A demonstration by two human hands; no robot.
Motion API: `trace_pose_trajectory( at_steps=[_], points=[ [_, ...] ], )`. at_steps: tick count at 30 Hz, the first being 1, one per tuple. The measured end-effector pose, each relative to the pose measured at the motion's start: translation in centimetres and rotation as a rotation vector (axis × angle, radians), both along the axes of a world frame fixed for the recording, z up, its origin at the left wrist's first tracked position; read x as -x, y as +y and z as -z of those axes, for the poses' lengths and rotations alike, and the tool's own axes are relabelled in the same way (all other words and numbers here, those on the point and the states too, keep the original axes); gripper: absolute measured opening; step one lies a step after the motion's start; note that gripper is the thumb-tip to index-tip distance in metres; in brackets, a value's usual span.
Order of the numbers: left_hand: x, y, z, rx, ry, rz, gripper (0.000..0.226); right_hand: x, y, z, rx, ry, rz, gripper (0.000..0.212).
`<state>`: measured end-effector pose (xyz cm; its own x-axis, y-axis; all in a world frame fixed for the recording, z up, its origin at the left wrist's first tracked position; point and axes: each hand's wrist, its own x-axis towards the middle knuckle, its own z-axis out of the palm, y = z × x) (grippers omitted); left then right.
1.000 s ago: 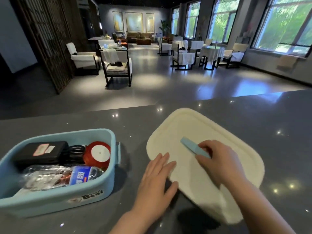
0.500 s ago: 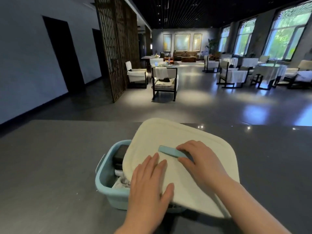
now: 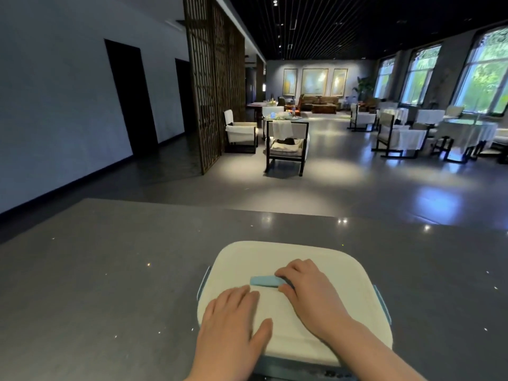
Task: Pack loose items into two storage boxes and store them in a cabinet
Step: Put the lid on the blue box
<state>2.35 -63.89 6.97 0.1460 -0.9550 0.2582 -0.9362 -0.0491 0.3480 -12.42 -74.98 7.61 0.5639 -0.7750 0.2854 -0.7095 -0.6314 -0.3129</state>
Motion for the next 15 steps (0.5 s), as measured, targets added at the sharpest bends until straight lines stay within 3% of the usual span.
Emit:
trace_pose_trajectory(
  at_steps=[3, 6, 11, 15],
  points=[
    [0.0, 0.1, -0.4, -0.079, 0.003, 0.018, 0.053, 0.1, 0.4, 0.4, -0.03, -0.06, 0.037, 0.031],
    [0.8, -1.1, -0.4, -0.049, 0.026, 0.084, 0.056, 0.9, 1.0, 0.4, -0.037, -0.086, 0.062, 0.033],
    [4.8, -5.1, -1.2, -0.017, 0.052, 0.246, 0.049, 6.0, 1.6, 1.5, 0.21, -0.015, 0.469, 0.024],
    [7.8, -7.3, -0.4, -0.099, -0.029, 0.37, 0.048, 9.6, 2.5, 1.9, -0.125, -0.198, 0.701, 0.055]
  ],
)
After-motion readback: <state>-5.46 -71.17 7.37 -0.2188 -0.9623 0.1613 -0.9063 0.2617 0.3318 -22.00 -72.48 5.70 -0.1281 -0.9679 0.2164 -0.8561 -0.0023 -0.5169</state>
